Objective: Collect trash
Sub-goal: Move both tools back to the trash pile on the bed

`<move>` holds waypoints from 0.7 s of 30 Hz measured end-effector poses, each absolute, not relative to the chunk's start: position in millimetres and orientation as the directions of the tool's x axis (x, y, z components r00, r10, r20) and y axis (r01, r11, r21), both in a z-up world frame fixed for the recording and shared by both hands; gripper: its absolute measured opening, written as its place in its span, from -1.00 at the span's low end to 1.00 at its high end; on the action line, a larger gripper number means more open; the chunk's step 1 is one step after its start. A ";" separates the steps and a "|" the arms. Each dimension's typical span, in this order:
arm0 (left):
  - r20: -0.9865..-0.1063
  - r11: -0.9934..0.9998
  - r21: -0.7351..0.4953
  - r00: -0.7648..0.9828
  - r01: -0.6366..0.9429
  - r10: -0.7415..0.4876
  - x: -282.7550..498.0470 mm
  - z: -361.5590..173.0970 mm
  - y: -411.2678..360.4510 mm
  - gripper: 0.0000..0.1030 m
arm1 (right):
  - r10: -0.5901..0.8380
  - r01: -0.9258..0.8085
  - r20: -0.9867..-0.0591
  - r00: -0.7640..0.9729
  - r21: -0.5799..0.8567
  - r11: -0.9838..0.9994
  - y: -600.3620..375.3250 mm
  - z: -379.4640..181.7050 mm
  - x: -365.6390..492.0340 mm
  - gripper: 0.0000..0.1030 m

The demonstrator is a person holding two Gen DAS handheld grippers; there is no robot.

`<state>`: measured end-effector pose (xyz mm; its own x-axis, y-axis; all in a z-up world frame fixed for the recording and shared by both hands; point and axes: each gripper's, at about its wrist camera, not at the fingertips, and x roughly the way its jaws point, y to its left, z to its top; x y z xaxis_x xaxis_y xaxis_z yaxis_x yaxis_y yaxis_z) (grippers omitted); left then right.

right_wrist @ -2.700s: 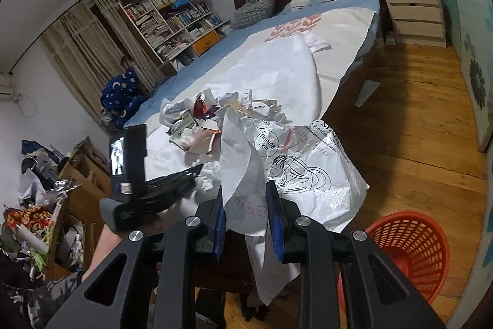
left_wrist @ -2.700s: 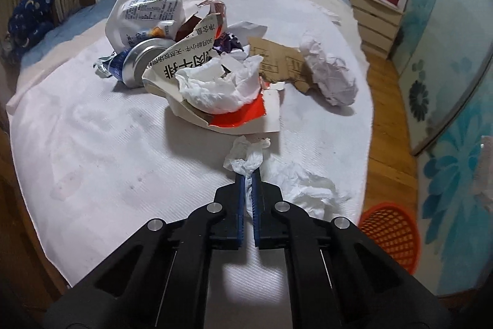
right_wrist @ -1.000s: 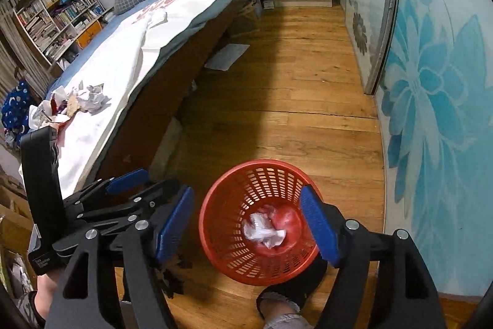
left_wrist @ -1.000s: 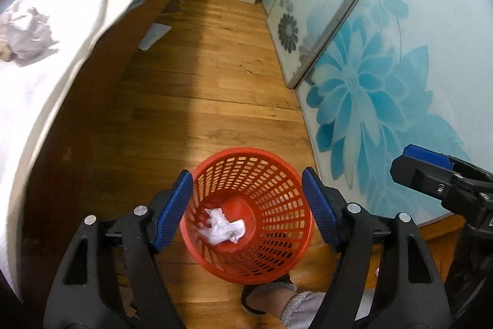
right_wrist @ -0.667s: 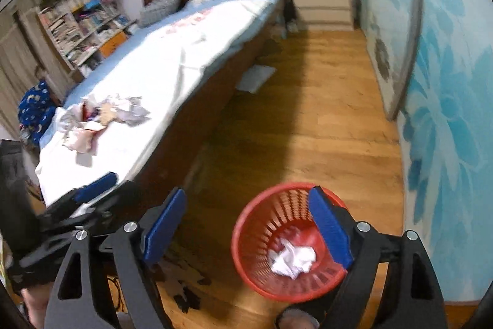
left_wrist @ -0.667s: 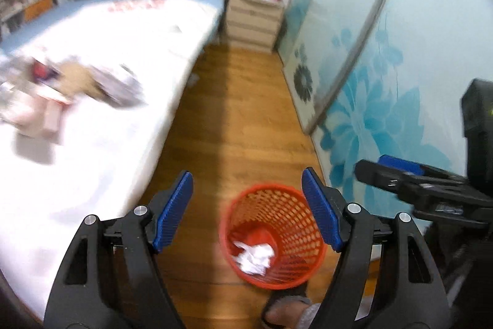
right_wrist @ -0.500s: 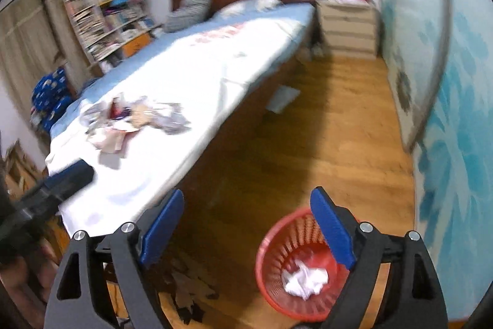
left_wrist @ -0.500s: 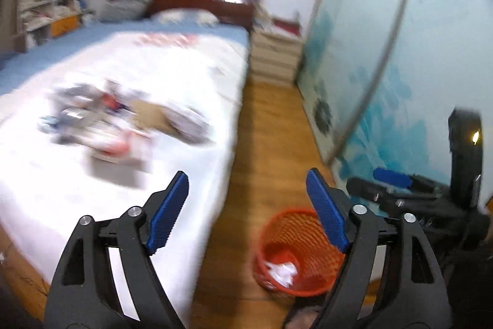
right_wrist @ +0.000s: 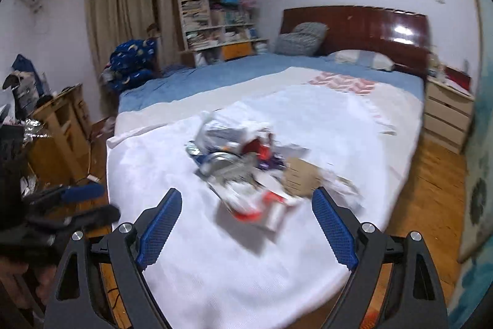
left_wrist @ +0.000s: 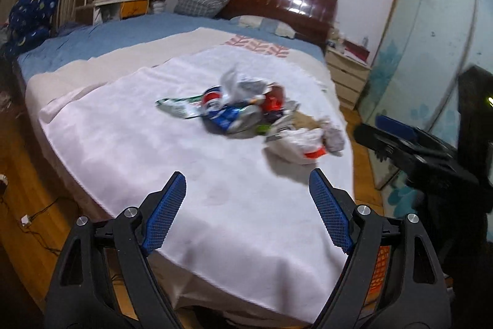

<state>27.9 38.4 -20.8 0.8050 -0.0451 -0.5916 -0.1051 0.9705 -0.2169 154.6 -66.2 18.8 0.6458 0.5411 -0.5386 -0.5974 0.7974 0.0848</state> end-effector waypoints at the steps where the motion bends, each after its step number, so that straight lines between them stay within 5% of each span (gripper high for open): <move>1: -0.599 0.968 -0.225 0.799 -0.108 -0.050 29.7 -23.0 44.1 0.59 | 0.536 -0.598 -0.552 0.639 0.083 0.797 -52.9 13.9 163.8 0.65; 4: -0.602 0.966 -0.236 0.796 -0.110 -0.056 32.3 -24.8 50.8 0.59 | 0.517 -0.590 -0.584 0.626 0.079 0.803 -33.5 -0.1 185.8 0.62; 8: -0.608 0.966 -0.238 0.791 -0.104 -0.065 36.9 -28.7 54.1 0.59 | 0.493 -0.555 -0.666 0.560 0.141 0.820 -30.7 -29.4 219.8 -0.23; 12: -0.620 0.965 -0.244 0.780 -0.097 -0.078 42.9 -34.0 51.5 0.59 | 0.497 -0.529 -0.695 0.520 0.195 0.826 -38.6 -43.9 224.2 -0.54; 21: -0.622 0.953 -0.289 0.775 -0.092 -0.114 60.9 -36.8 39.2 0.59 | 0.590 -0.556 -0.640 0.492 0.291 0.779 -70.5 -23.3 203.9 -0.86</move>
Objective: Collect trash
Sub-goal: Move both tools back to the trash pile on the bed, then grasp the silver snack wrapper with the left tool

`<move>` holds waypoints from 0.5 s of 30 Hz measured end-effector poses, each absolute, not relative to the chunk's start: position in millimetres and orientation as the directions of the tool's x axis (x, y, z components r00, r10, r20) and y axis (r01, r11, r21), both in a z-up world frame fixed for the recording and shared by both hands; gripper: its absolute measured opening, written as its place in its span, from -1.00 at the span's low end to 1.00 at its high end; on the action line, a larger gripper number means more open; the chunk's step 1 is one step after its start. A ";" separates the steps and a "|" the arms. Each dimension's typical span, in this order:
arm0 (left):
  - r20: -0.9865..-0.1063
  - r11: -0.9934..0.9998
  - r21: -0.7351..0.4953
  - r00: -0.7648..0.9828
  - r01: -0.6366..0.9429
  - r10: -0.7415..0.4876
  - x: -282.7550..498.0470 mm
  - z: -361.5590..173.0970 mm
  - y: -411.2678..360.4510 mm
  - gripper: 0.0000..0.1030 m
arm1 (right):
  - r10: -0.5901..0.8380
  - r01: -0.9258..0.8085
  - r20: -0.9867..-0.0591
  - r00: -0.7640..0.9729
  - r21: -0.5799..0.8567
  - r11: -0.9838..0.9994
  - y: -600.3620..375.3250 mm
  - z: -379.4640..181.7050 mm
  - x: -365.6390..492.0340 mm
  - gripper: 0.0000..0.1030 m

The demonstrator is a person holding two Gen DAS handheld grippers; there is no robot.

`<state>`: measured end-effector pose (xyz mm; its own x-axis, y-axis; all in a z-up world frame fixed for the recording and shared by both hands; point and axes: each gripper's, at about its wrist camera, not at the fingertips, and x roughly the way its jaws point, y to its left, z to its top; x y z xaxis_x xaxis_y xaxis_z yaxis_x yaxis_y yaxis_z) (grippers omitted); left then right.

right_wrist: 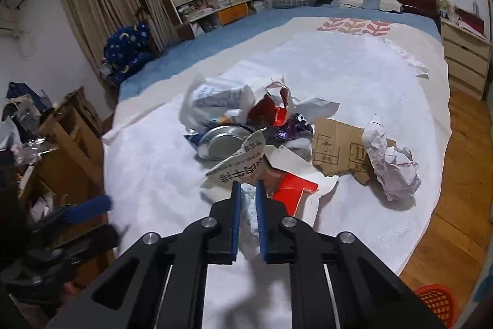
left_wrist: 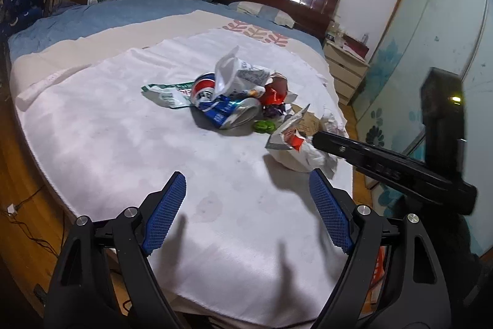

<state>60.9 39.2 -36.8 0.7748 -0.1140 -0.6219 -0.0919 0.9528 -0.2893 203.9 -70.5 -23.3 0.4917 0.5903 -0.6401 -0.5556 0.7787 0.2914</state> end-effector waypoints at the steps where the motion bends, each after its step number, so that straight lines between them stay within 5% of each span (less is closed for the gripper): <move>1: -0.623 0.952 -0.292 0.773 -0.093 -0.116 62.3 -37.5 37.2 0.59 | 0.603 -0.562 -0.634 0.484 0.303 0.769 -74.7 -21.4 200.5 -0.87; 15: -0.652 0.931 -0.349 0.741 -0.103 -0.162 105.6 -55.5 16.9 0.63 | 0.625 -0.545 -0.645 0.440 0.362 0.756 -138.9 -17.4 170.1 -0.89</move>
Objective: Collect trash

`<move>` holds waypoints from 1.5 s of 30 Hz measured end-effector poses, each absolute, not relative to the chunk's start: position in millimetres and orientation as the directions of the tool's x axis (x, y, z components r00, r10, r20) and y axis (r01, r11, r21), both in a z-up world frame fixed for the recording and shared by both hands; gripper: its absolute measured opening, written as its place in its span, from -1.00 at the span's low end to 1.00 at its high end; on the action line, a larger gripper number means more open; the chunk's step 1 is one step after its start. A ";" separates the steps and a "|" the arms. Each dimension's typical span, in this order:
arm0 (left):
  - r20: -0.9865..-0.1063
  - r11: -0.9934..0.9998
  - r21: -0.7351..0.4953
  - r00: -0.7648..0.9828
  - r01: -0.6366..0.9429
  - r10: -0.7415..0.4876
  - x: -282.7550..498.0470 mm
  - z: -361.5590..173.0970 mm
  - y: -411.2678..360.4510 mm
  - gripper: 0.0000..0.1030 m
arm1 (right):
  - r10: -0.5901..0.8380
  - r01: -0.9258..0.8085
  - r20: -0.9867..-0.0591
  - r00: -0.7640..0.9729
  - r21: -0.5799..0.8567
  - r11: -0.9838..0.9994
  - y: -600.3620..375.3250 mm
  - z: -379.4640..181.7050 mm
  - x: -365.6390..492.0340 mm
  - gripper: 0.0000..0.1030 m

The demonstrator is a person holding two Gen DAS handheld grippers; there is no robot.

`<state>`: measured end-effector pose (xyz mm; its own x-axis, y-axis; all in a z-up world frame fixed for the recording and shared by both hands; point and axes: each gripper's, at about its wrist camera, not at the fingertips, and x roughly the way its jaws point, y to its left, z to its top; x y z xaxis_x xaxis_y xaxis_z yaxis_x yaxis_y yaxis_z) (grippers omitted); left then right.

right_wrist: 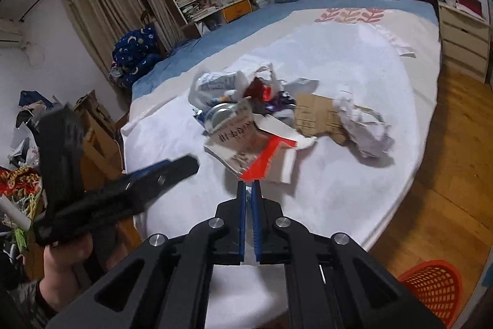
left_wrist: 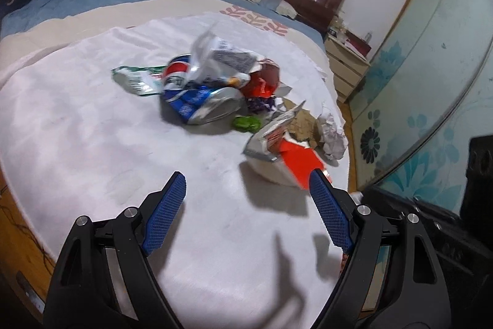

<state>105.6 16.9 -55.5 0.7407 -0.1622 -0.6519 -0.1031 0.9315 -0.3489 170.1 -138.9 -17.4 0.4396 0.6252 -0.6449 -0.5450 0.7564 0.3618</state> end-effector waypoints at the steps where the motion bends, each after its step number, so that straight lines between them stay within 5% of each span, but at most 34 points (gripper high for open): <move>1: -0.656 0.935 -0.341 0.737 -0.096 -0.164 111.8 -56.6 12.8 0.64 | 0.623 -0.538 -0.644 0.445 0.364 0.760 -145.7 -17.7 169.0 -0.89; 8: -0.688 0.910 -0.382 0.706 -0.159 -0.166 147.5 -72.6 7.3 0.65 | 0.601 -0.502 -0.661 0.448 0.371 0.782 -175.9 -26.1 171.1 -0.89; 10: -0.708 0.913 -0.360 0.694 -0.191 -0.134 153.1 -76.7 6.5 0.23 | 0.592 -0.496 -0.666 0.454 0.363 0.789 -181.6 -26.7 171.6 -0.89; 11: -0.719 0.920 -0.343 0.683 -0.189 -0.128 154.9 -77.9 5.6 -0.60 | 0.589 -0.494 -0.668 0.454 0.361 0.791 -185.1 -27.1 171.8 -0.89; 28: -0.606 0.889 -0.399 0.792 -0.225 -0.072 43.5 -22.6 14.0 -0.68 | 0.566 -0.508 -0.636 0.524 0.300 0.807 -196.3 4.0 137.9 -0.89; 34: -0.450 0.933 -0.329 0.893 -0.144 -0.021 16.6 36.4 -31.3 -0.67 | 0.497 -0.467 -0.557 0.666 0.208 0.859 -247.0 55.8 87.7 -0.89; 40: -0.355 0.957 -0.271 0.913 0.107 -0.203 23.3 66.9 -127.9 -0.67 | 0.312 -0.272 -0.531 0.787 0.155 0.950 -343.6 72.4 52.5 -0.89; 45: -0.411 0.927 -0.238 0.835 0.288 -0.365 47.6 33.5 -208.0 -0.66 | 0.163 -0.108 -0.604 0.780 0.127 0.986 -409.7 46.0 45.7 -0.89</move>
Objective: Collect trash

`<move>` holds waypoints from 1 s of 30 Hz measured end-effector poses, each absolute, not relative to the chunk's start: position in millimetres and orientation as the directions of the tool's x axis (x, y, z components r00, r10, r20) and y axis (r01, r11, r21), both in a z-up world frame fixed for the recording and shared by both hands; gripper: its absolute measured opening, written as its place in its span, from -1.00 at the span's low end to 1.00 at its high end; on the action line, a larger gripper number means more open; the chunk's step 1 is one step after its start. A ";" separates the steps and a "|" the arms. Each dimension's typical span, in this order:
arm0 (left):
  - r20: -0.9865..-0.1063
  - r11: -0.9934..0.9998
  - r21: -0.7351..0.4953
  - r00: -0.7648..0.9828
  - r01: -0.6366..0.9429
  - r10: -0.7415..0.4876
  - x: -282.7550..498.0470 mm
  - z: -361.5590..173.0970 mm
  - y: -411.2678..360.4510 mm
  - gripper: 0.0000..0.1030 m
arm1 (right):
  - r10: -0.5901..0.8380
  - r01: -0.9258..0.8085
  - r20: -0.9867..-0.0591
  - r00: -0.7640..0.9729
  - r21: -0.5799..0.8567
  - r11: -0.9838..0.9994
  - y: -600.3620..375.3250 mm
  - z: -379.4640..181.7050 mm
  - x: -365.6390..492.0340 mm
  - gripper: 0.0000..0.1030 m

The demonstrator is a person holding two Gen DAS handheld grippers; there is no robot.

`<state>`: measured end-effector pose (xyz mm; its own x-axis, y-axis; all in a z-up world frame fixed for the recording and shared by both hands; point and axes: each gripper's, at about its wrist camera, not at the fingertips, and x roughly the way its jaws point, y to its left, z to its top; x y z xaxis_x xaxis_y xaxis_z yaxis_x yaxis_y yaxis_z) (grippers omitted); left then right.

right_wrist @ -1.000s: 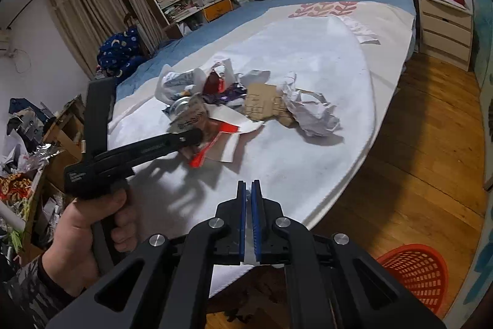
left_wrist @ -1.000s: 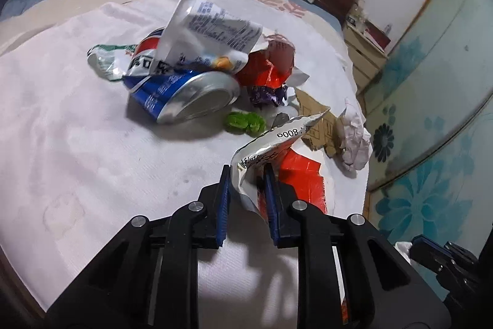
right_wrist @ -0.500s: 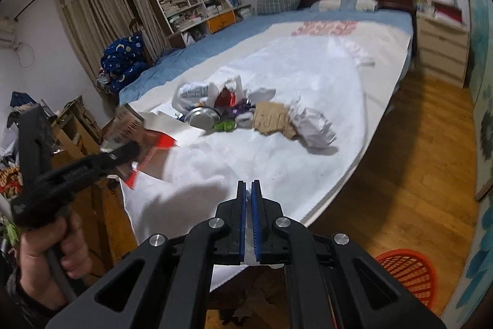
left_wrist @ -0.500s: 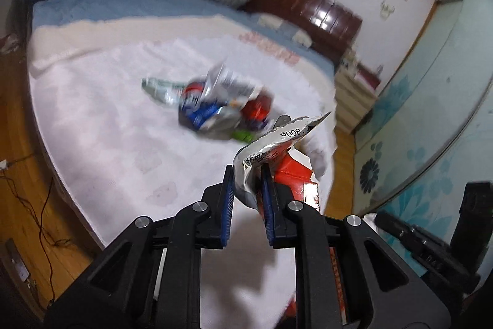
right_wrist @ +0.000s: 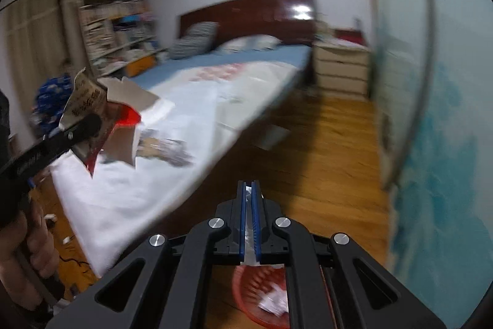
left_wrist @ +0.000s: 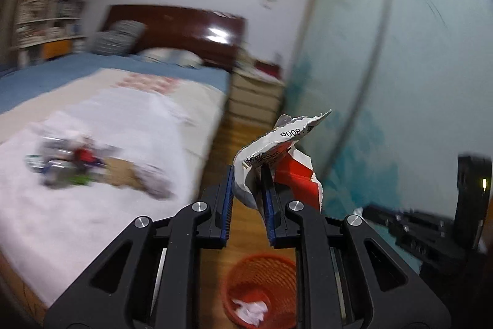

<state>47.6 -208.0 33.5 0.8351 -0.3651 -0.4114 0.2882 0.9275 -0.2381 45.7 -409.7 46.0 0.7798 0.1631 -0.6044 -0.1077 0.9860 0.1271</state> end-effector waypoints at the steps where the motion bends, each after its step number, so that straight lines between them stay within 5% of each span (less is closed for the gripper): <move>1: -0.448 0.920 -0.235 0.805 0.314 -0.390 56.0 19.2 -223.9 -0.66 | 0.140 -0.081 -0.623 0.769 0.122 0.989 -420.5 37.8 48.0 -0.89; 11: -0.790 0.914 -0.217 0.488 0.343 -0.371 132.9 -117.7 -297.9 -0.66 | 0.124 0.029 -0.799 0.588 0.174 0.984 -457.6 -48.9 93.5 -0.88; 16: -0.841 0.922 -0.203 0.424 0.330 -0.337 143.9 -144.2 -307.1 -0.55 | 0.122 0.036 -0.801 0.586 0.176 0.984 -453.3 -55.2 106.4 -0.83; 19: -0.844 0.923 -0.205 0.418 0.327 -0.335 141.5 -144.8 -306.8 -0.08 | 0.100 0.045 -0.806 0.583 0.155 0.987 -451.0 -53.5 111.9 -0.83; 20: -0.842 0.926 -0.203 0.426 0.318 -0.331 143.2 -142.5 -305.0 0.22 | 0.082 0.056 -0.811 0.579 0.140 0.989 -451.7 -54.4 113.1 -0.79; 22: -0.834 0.929 -0.212 0.441 0.302 -0.333 138.5 -137.2 -300.0 0.32 | 0.070 0.080 -0.815 0.575 0.141 0.987 -455.6 -55.7 113.5 -0.27; 23: -0.834 0.931 -0.212 0.441 0.299 -0.331 135.8 -138.2 -298.8 0.35 | 0.075 0.087 -0.813 0.578 0.153 0.984 -456.2 -54.9 112.5 0.17; 30: -0.810 0.943 -0.187 0.500 0.275 -0.306 124.6 -124.5 -284.6 0.36 | 0.082 0.095 -0.803 0.590 0.170 0.981 -450.4 -52.4 110.1 0.24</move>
<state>124.6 -284.6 -124.5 0.5003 -0.3062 -0.8099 0.2752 0.9431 -0.1866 110.1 -450.4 -52.4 0.5902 0.0823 -0.8030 0.0952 0.9808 0.1704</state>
